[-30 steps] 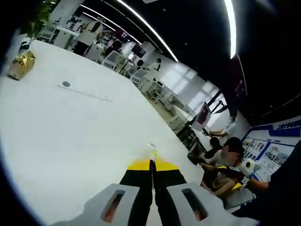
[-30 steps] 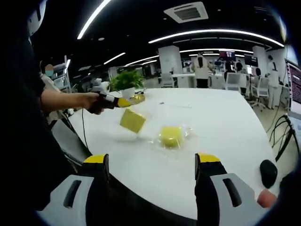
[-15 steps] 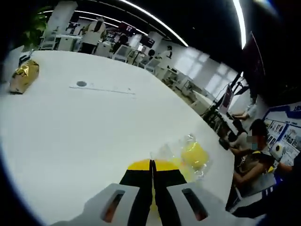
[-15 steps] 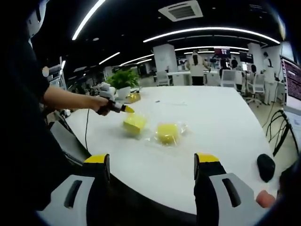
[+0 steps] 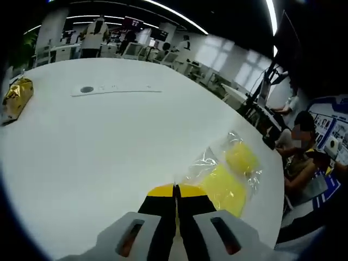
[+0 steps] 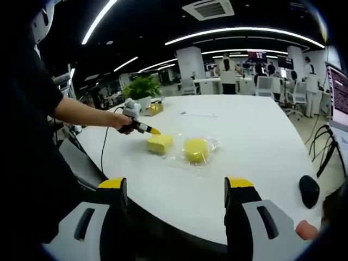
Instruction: Compare the silicone blocks by pressing each to a similar depth, holding the contact briefly, and releasing to observe deformation and rebound differences across the visible hardness samples.
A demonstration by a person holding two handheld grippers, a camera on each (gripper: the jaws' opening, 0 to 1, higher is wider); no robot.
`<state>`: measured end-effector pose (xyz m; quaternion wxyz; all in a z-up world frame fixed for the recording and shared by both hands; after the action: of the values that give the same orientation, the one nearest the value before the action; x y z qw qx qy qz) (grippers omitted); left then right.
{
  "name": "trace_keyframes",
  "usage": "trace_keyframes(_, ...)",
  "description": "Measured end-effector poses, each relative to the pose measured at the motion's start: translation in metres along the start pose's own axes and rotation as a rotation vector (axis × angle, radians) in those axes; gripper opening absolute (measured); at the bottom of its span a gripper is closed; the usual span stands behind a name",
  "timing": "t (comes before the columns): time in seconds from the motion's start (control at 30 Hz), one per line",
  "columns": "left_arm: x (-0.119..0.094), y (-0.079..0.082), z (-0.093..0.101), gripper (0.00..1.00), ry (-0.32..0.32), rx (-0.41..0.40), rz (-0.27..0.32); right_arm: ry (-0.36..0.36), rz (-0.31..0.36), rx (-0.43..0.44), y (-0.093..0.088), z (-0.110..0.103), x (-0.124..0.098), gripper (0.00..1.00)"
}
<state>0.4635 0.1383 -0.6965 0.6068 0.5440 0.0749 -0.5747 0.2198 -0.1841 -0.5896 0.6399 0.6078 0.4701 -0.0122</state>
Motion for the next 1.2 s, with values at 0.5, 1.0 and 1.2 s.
trace_keyframes(0.5, -0.023, -0.002, 0.001, 0.34, 0.077, -0.001, 0.0, 0.01, -0.035, -0.04, -0.007, -0.012, 0.011, 0.66)
trace_keyframes(1.0, -0.084, 0.018, 0.026, 0.82, 0.171, 0.144, 0.17, 0.009, -0.024, -0.084, 0.012, -0.009, 0.028, 0.7)
trace_keyframes(1.2, -0.105, 0.009, 0.054, 0.94, 0.121, 0.214, 0.209, 0.039, -0.031, -0.135, 0.019, -0.019, 0.036, 0.72)
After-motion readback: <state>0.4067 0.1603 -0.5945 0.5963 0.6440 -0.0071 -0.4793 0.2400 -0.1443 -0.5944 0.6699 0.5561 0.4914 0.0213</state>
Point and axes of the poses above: the point that each gripper's makers call its tool centre point, and the gripper's own axes: x roughly forward along the fingers, z roughly to its right, y roughly out of its top, the point moved 4 cm from there along -x, roughly backward along the fingers, and after that the axes turned 14 degrees about -z, right-handed, at the moved point
